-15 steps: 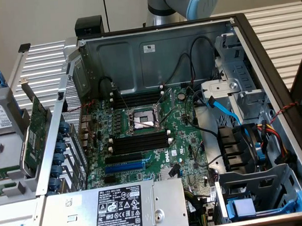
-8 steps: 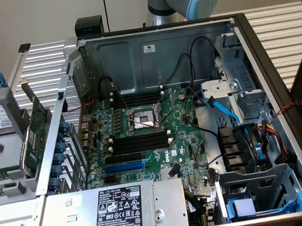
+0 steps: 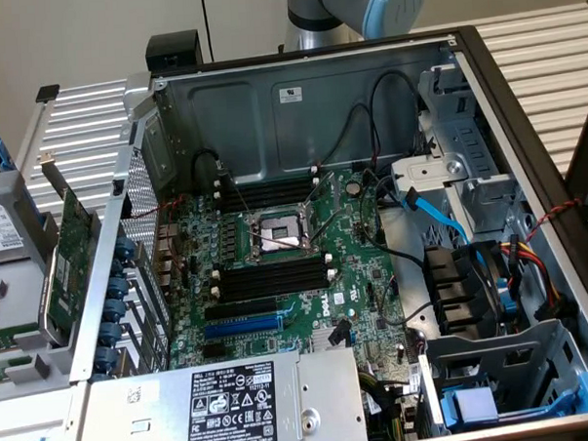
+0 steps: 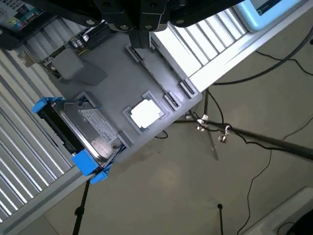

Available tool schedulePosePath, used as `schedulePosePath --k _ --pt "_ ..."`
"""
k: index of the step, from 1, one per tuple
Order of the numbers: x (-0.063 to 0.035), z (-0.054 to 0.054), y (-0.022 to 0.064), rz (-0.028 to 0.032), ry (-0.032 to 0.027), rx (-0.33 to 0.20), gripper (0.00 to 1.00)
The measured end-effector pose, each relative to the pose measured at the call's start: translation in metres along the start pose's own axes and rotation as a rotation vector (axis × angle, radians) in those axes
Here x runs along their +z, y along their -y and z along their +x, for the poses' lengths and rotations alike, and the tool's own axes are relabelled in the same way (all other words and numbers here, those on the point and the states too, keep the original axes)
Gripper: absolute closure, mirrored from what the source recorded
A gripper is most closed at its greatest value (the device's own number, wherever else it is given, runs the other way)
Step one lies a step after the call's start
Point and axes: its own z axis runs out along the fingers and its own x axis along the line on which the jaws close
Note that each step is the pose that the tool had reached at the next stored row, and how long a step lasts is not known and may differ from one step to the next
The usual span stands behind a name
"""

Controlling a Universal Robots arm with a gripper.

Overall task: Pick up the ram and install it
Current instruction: 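Pick up the ram and move it above insertion slot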

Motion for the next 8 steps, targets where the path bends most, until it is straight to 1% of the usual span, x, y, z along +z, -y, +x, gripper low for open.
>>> schedulePosePath --k 3,4,5,6,8 --pt "0.0001 0.0 0.0 0.0146 -0.0209 -0.036 0.9" --pt "0.0001 0.0 0.0 0.0182 -0.0261 -0.05 0.9" --pt "0.0003 0.0 0.0001 0.0209 -0.0288 -0.065 0.9" --pt "0.0004 0.0001 0.0001 0.0236 -0.0303 -0.082 0.9" --pt "0.0006 0.0 0.0 0.0285 -0.0313 -0.115 0.9"
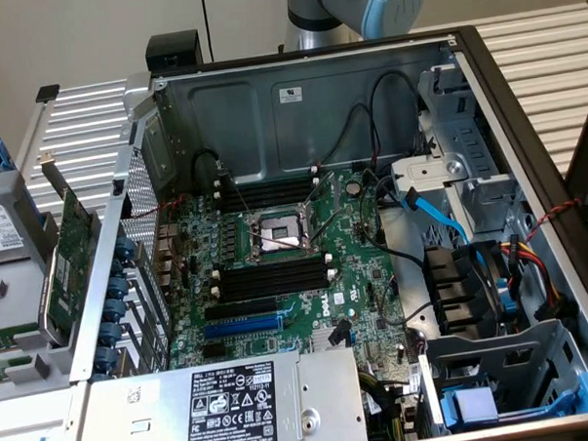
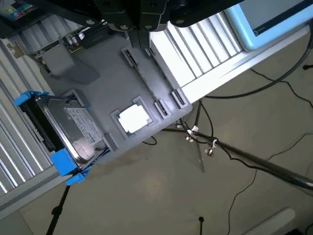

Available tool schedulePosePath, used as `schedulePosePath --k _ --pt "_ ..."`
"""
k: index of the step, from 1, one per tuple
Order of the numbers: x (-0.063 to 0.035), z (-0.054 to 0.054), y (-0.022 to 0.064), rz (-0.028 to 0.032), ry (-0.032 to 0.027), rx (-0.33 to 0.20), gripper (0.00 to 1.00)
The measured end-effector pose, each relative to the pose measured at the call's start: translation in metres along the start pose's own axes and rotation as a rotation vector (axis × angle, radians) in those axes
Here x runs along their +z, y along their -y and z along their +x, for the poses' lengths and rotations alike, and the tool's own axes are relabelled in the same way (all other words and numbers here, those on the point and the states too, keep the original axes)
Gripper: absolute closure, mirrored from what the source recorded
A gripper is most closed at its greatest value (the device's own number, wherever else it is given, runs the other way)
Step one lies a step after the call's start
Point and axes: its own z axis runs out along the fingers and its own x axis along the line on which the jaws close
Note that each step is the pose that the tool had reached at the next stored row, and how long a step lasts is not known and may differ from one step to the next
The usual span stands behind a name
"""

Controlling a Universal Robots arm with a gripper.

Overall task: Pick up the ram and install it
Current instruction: 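Pick up the ram and move it above insertion slot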

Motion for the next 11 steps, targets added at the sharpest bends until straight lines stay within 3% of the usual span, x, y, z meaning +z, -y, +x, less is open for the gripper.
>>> schedulePosePath --k 5,8,11 --pt "0.0007 -0.0001 0.0 0.0182 0.0028 -0.068 0.9" --pt "0.0011 -0.0001 0.0001 0.0316 -0.0012 -0.094 0.9" --pt "0.0015 0.0003 -0.0004 0.036 -0.002 -0.114 0.9"
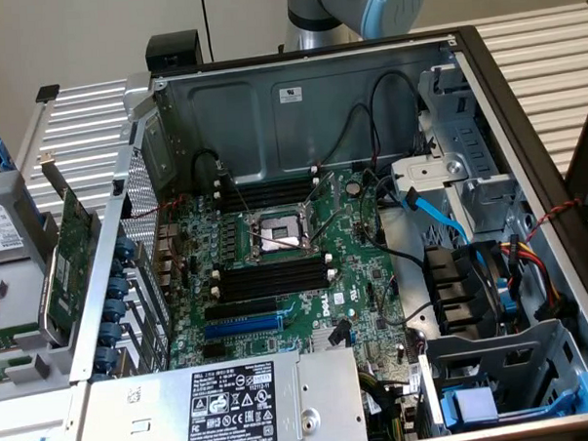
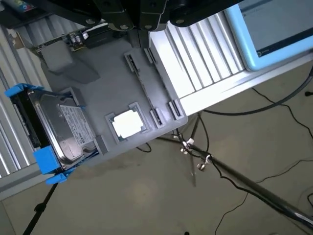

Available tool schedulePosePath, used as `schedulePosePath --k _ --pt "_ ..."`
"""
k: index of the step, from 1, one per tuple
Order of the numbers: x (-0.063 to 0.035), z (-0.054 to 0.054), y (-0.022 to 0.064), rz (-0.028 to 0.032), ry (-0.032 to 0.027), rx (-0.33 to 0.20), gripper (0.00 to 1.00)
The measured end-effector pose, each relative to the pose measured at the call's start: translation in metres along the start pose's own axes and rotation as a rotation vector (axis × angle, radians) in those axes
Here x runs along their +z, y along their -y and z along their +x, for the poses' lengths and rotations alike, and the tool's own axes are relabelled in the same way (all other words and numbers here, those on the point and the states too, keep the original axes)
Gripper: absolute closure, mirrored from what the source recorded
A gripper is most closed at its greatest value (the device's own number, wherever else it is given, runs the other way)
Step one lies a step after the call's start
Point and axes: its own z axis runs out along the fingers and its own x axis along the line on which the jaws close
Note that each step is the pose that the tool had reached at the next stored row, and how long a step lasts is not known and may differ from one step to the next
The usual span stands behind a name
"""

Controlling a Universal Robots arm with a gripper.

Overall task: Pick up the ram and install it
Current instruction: 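Pick up the ram and move it above insertion slot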

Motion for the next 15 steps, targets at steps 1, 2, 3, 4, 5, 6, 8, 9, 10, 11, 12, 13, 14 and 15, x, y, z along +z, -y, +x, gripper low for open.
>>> schedulePosePath --k 1,2,3,4,5,6,8,9,10,11,12,13,14,15 --pt "0.0002 0.0 0.0 0.0013 0.0001 -0.012 0.9" --pt "0.0004 -0.0001 0.0 0.0028 0.0002 -0.027 0.9" --pt "0.0008 0.0 0.0 0.0044 0.0006 -0.043 0.9" --pt "0.0011 -0.0001 0.0 0.0062 0.0011 -0.063 0.9" --pt "0.0014 -0.0001 0.0 0.0075 0.0014 -0.08 0.9" --pt "0.0016 -0.0001 0.0 0.0088 0.0016 -0.098 0.9" --pt "0.0022 -0.0001 0.0 0.0115 0.0024 -0.134 0.9" --pt "0.0024 -0.0001 0.0 0.0126 0.0026 -0.153 0.9" --pt "0.0026 -0.0001 0.0 0.0134 0.0027 -0.171 0.9" --pt "0.0027 -0.0001 0.0 0.0144 0.0028 -0.189 0.9" --pt "0.0028 -0.0001 0.0 0.0151 0.0029 -0.207 0.9" --pt "0.0029 -0.0001 0.0 0.0157 0.0029 -0.226 0.9" --pt "0.003 -0.0001 0.0 0.0163 0.003 -0.244 0.9" --pt "0.003 -0.0001 -0.0001 0.0169 0.003 -0.262 0.9"
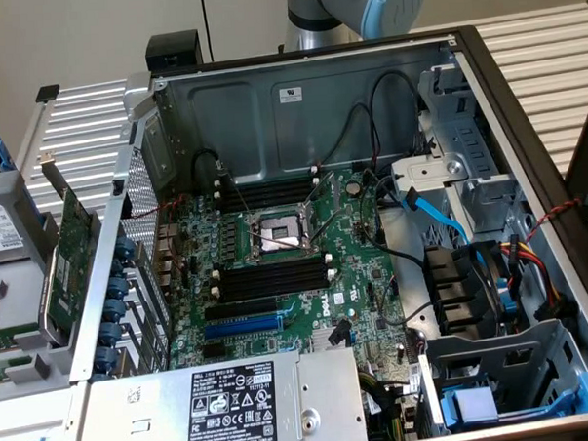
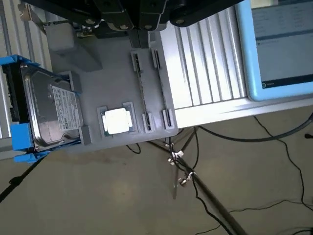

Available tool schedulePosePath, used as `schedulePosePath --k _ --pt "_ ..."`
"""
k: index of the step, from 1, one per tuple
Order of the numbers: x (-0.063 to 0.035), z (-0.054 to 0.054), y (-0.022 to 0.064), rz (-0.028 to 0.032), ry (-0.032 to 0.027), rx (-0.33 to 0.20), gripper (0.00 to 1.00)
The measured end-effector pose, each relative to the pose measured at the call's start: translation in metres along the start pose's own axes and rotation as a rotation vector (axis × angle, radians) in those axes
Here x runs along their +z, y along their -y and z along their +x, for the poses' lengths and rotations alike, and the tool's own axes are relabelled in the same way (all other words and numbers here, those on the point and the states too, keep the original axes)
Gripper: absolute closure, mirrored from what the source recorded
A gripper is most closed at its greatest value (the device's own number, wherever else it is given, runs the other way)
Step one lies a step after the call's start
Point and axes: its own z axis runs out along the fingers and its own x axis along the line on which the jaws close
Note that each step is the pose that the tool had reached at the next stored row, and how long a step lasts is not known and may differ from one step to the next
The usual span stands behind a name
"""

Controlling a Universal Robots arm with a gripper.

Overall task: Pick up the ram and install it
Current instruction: 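Pick up the ram and move it above insertion slot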

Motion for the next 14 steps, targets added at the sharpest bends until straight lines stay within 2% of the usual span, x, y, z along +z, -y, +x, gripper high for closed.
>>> schedulePosePath --k 4,8,14 --pt "0.0003 0.0 0.0 0.0027 0.0007 -0.073 0.9" --pt "0.0004 0.0 -0.0001 0.0038 0.0053 -0.137 0.9" --pt "0.0004 0.0 -0.0001 0.0046 0.0055 -0.137 0.9"
